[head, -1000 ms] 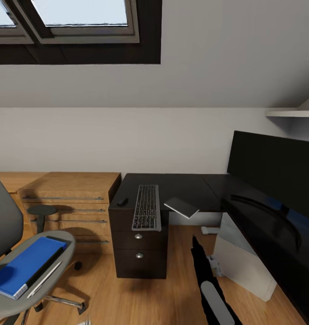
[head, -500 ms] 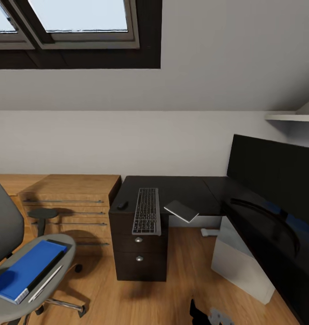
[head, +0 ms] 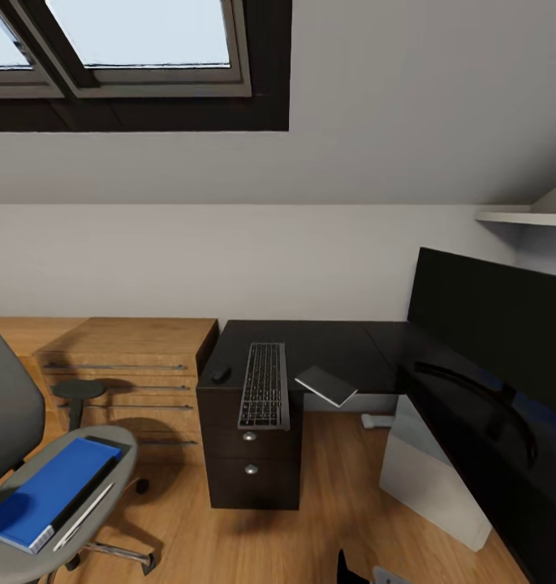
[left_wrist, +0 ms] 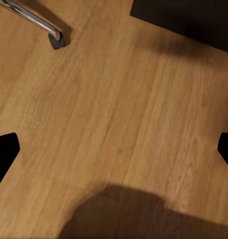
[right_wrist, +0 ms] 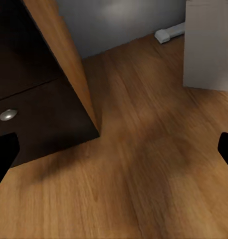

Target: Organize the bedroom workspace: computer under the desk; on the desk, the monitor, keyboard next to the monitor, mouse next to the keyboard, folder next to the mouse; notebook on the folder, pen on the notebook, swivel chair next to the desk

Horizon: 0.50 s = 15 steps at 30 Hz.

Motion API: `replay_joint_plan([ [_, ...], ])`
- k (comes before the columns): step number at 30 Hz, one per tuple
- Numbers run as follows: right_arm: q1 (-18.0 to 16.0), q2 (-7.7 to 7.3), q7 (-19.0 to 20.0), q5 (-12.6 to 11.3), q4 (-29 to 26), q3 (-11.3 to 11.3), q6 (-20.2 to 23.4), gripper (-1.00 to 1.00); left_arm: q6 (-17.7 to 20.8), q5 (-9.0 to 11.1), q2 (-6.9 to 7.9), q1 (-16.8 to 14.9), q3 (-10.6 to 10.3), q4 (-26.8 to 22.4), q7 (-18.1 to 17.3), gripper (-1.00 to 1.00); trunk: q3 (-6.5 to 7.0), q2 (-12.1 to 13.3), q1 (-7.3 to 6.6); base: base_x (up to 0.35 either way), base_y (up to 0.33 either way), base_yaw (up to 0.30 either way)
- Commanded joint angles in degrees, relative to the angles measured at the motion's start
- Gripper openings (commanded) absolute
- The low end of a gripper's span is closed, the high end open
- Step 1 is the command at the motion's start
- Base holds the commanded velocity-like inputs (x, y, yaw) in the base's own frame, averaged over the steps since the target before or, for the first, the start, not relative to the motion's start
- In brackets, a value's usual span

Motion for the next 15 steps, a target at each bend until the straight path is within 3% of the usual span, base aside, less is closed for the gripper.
replay_joint_plan([
  [1, -0.04, -0.01, -0.23, -0.34, 0.07, 0.46, -0.26, 1.00, 0.16, 0.60, 0.01, 0.01, -0.08, -0.06, 0.18, 1.00, 0.13, 0.38, -0.23, 0.000, 0.000, 0.000],
  [15, -0.04, -0.05, -0.15, 0.16, 3.77, 2.42, -0.35, 1.00, 0.01, 0.60, 0.00, 0.01, -0.08, 0.24, 0.18, 1.00, 2.64, 6.00, -3.30, 0.000, 0.000, 0.000],
])
